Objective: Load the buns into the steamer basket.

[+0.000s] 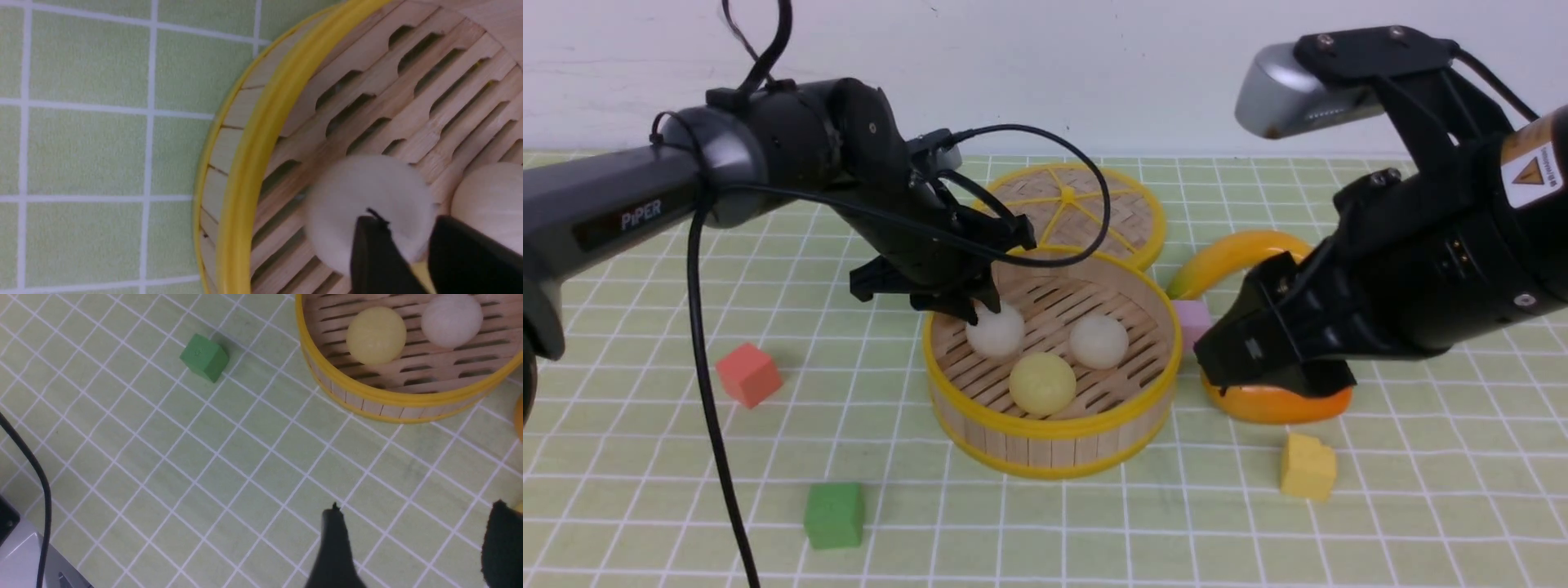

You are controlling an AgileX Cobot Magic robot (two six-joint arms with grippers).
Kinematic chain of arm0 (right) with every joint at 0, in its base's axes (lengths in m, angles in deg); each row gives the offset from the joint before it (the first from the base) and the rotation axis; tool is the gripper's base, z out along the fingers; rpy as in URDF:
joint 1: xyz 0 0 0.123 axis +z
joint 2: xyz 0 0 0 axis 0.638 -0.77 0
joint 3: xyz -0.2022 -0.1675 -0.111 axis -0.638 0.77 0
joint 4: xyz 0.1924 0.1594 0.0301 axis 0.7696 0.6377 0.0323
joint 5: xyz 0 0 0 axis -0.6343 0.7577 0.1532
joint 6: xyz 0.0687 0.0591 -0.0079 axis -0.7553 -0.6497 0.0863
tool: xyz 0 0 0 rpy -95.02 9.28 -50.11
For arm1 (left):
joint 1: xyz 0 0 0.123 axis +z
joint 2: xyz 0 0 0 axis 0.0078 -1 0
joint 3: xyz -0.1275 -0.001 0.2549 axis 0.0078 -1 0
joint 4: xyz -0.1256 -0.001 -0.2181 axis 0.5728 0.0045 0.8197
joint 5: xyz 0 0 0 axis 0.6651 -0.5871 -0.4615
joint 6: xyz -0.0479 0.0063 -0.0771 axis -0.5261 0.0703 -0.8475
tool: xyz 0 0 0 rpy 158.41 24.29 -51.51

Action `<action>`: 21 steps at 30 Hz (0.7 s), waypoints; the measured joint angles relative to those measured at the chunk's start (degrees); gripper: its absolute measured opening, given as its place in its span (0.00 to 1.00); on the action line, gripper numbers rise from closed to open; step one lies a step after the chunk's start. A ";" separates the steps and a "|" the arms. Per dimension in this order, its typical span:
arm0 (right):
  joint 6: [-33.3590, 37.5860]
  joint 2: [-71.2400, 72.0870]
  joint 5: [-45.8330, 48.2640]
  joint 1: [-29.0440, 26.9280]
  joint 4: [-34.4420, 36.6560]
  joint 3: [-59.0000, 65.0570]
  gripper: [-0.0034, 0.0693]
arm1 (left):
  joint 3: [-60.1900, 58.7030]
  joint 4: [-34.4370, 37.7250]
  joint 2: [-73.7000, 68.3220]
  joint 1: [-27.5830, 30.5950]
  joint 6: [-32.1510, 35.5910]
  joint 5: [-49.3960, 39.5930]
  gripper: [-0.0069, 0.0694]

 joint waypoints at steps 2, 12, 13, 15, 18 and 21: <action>-0.42 0.00 0.00 0.00 -2.20 0.00 0.66 | 0.00 0.00 0.00 0.00 0.00 -1.08 0.53; -12.74 2.57 3.88 0.00 -13.75 0.34 0.12 | 0.00 -3.73 8.17 0.00 0.27 -4.87 0.63; -14.09 3.47 3.70 0.00 -14.80 0.76 0.08 | 0.00 -3.89 10.32 0.00 0.33 -5.79 0.61; -17.14 6.63 2.49 0.00 -17.49 2.71 0.03 | 0.00 -4.03 14.91 0.00 0.45 -8.32 0.55; -20.77 13.92 -2.54 0.00 -22.14 8.39 0.02 | -0.76 -4.03 22.37 0.00 1.31 -12.04 0.41; -22.93 19.86 -8.91 0.00 -25.65 14.81 0.02 | -3.02 -4.15 29.56 0.00 1.64 -14.45 0.27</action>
